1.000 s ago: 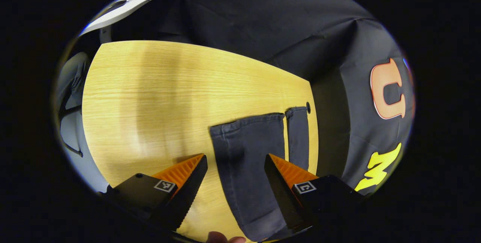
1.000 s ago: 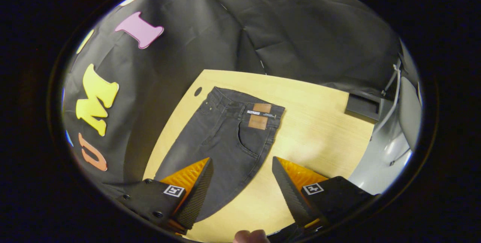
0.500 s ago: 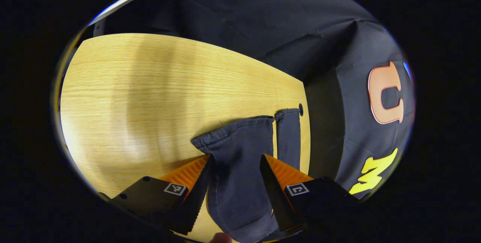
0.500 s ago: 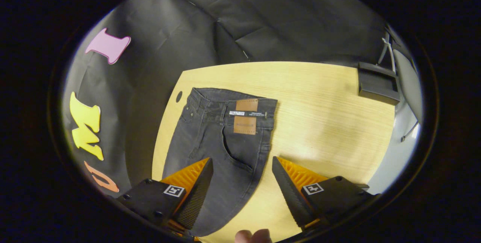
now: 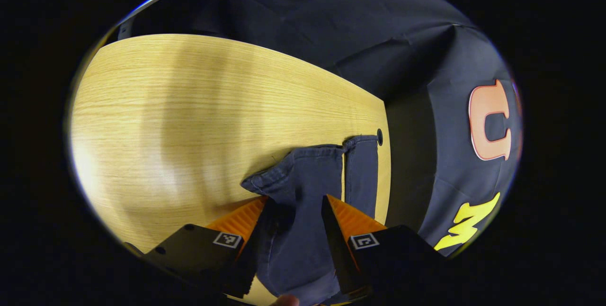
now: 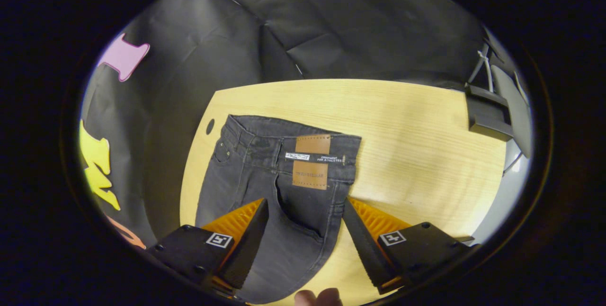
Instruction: Grasp the waist and the cuffs of the jeans and fold them to make the two legs overlap; first hold the waist and fold one-third of the jeans toward the cuffs, then hold the cuffs and fold the remaining one-third in the same direction to finish folding.
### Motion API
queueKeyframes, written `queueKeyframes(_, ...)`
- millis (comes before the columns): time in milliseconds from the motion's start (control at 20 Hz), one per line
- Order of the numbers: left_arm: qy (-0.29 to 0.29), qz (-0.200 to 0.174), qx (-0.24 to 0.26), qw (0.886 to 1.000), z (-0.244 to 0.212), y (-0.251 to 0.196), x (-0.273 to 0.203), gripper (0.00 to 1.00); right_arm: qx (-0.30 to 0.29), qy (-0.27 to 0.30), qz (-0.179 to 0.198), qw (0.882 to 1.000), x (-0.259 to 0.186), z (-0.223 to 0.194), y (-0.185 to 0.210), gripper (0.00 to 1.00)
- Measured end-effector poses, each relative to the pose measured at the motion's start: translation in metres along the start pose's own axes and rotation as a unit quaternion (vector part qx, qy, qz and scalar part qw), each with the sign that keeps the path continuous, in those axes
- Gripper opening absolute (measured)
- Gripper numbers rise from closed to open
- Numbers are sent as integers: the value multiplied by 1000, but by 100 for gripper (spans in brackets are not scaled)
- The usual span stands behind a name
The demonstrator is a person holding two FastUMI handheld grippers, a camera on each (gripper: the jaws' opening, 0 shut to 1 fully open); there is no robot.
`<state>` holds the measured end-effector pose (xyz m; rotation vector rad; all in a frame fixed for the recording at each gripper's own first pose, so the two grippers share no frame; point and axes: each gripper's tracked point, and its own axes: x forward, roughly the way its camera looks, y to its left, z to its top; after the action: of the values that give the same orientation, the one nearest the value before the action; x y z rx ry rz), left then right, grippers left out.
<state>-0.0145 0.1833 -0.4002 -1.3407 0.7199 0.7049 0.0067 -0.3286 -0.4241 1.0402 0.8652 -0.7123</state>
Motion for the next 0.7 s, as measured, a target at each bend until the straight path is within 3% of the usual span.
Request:
queueKeyframes(50,1,4,2,1000,-1,0,1,77,-8,1,-16,1000,1,-1,-1,96)
queueKeyframes(100,2,9,6,1000,-1,0,3,60,-17,6,-36,999,2,-2,-3,96)
queueKeyframes(250,13,30,36,999,-3,0,7,52,-5,12,-93,996,5,2,-8,94)
queueKeyframes(300,19,48,44,998,-5,8,6,49,7,12,-110,994,7,4,-10,89)
queueKeyframes(350,16,53,47,997,-6,7,6,36,18,12,-121,992,6,5,-13,81)
queueKeyframes(400,15,58,47,997,-8,7,7,35,23,12,-132,991,7,5,-16,70)
queueKeyframes(450,15,58,46,997,-10,6,11,32,20,11,-138,990,8,5,-14,67)
queueKeyframes(500,18,59,46,997,-8,6,10,22,10,17,-153,988,7,4,-18,61)
queueKeyframes(600,23,62,44,997,-5,9,6,15,-14,30,-183,983,4,4,-27,42)
queueKeyframes(650,28,63,43,997,-6,9,8,20,-16,36,-190,981,4,4,-30,32)
queueKeyframes(700,33,66,45,996,-6,10,6,10,-4,49,-186,981,4,4,-30,24)
